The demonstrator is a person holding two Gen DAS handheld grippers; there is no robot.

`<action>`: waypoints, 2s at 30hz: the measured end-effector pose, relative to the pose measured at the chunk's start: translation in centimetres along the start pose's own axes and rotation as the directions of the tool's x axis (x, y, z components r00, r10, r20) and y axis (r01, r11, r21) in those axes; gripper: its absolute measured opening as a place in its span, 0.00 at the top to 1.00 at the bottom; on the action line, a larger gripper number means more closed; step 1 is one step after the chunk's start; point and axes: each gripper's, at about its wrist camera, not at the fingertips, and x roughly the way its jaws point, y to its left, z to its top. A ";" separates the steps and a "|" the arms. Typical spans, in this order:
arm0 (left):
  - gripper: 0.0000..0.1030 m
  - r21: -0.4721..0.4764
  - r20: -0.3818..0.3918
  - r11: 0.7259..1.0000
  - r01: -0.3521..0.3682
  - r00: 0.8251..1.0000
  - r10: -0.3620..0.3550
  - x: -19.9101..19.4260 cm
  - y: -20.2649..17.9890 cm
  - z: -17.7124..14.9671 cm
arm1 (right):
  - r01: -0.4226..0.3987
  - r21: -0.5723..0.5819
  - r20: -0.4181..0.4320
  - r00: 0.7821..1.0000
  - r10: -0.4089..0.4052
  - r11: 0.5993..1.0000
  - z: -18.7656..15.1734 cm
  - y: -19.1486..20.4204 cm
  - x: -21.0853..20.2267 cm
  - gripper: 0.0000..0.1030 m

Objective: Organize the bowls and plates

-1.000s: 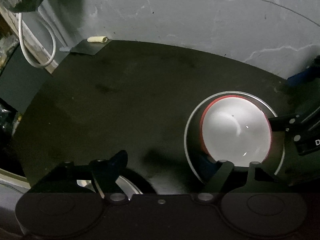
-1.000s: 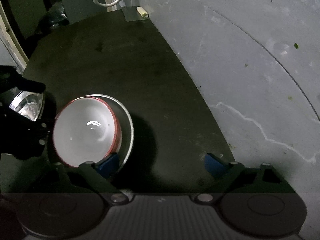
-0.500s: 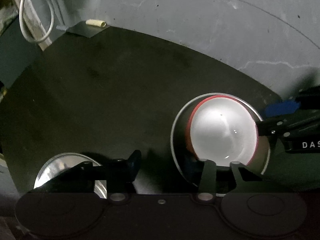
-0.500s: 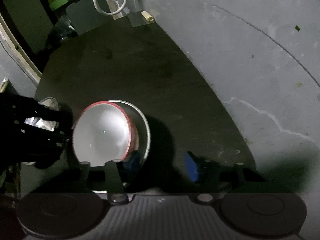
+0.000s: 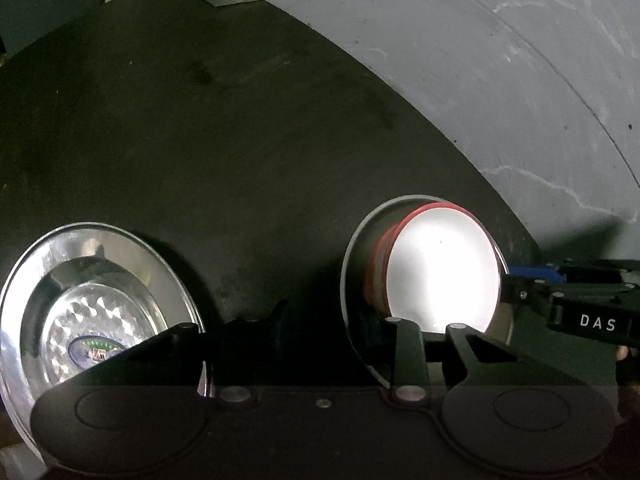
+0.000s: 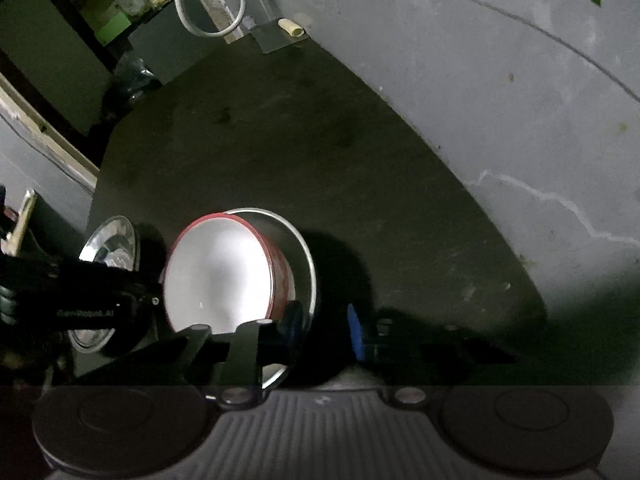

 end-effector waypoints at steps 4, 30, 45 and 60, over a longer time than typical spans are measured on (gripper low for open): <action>0.70 -0.039 -0.005 0.999 0.025 1.000 -0.025 0.0 0.5 0.1 | -0.022 0.053 -0.015 1.000 0.023 0.998 0.2 -0.5 0.1 0.77; 0.92 -0.116 0.004 0.989 0.089 0.996 -0.089 -1.2 1.2 -0.3 | -0.045 0.208 -0.085 0.994 0.064 0.977 1.0 -0.6 0.2 0.90; 0.93 -0.131 0.084 0.990 0.052 0.996 -0.042 -5.4 2.4 -1.3 | -0.116 0.188 -0.077 0.988 0.132 0.975 2.1 1.0 -0.6 0.90; 0.93 -0.227 0.132 0.973 0.033 0.991 -0.003 -8.1 4.5 -2.2 | -0.150 0.105 -0.107 0.981 0.162 0.983 3.4 4.3 -0.2 0.89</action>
